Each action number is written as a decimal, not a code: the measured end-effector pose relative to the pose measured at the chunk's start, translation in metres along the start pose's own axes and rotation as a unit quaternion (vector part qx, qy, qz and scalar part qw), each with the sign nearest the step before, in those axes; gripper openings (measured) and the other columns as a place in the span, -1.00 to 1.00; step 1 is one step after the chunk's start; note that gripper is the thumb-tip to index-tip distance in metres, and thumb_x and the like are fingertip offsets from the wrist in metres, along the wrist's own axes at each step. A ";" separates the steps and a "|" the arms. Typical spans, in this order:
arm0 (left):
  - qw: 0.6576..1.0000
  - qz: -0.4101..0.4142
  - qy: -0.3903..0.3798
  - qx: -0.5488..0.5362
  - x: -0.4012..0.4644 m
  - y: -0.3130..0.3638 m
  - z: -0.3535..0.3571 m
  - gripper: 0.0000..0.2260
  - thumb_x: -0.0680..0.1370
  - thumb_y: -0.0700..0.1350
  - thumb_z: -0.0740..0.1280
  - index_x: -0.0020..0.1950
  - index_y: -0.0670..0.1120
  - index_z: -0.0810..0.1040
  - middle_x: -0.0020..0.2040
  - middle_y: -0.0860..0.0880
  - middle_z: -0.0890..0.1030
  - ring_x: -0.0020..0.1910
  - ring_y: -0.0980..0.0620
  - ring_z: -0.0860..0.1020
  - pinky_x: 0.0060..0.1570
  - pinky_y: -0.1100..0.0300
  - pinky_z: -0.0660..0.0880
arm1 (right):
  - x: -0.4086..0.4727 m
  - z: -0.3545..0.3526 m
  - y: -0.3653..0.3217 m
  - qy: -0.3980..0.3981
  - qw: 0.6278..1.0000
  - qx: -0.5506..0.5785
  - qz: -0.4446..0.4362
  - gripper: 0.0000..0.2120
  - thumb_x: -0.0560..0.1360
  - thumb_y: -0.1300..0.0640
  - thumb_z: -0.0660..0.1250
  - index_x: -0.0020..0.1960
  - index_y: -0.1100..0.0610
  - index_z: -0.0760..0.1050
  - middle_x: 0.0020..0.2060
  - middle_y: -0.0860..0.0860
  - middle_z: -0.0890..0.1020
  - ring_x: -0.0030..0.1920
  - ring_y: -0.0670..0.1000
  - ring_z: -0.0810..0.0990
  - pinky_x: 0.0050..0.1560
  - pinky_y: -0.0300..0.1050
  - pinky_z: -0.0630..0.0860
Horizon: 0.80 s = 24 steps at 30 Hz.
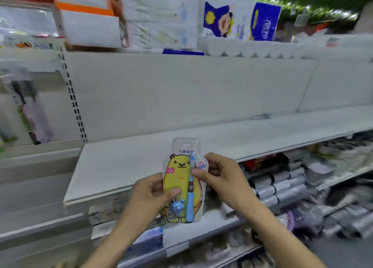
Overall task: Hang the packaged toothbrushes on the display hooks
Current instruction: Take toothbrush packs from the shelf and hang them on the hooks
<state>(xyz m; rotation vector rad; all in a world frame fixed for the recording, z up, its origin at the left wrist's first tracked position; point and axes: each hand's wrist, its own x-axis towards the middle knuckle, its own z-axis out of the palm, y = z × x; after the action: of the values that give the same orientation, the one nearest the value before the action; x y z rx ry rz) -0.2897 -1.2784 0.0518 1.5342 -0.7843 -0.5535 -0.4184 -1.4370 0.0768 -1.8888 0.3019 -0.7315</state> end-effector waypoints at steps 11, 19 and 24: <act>0.993 0.013 -0.110 0.044 0.089 0.014 0.149 -0.77 0.48 -0.22 0.50 0.10 -0.01 0.69 -0.05 0.00 0.75 -0.07 -0.01 0.72 0.05 -0.08 0.63 | 0.006 -0.156 0.054 0.079 0.996 0.003 0.044 -0.90 0.53 0.26 0.43 0.04 0.17 0.63 -0.08 0.05 0.75 -0.03 0.05 0.73 0.04 0.04 0.66; 0.995 0.022 -0.096 0.028 0.166 0.013 0.203 -0.78 0.48 -0.13 0.52 0.07 0.12 0.69 -0.03 0.04 0.74 -0.13 -0.04 0.73 -0.01 -0.13 0.64 | 0.072 -0.227 0.095 0.050 0.998 0.010 0.043 -0.84 0.52 0.22 0.43 0.10 0.20 0.61 -0.04 0.08 0.75 0.01 0.07 0.73 0.05 -0.03 0.64; 0.997 0.018 -0.063 0.038 0.210 0.017 0.221 -0.75 0.47 -0.17 0.52 0.08 0.09 0.68 -0.05 0.05 0.74 -0.17 -0.05 0.73 -0.08 -0.13 0.65 | 0.118 -0.255 0.113 0.026 0.999 0.003 0.030 -0.84 0.51 0.21 0.44 0.07 0.22 0.61 -0.08 0.10 0.74 -0.08 0.09 0.73 -0.13 -0.03 0.65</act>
<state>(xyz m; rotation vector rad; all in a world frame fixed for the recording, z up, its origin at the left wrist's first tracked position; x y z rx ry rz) -0.3194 -1.5820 0.0625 1.5642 -0.9362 -0.6039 -0.4689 -1.7355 0.0868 -1.8486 0.3875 -0.7401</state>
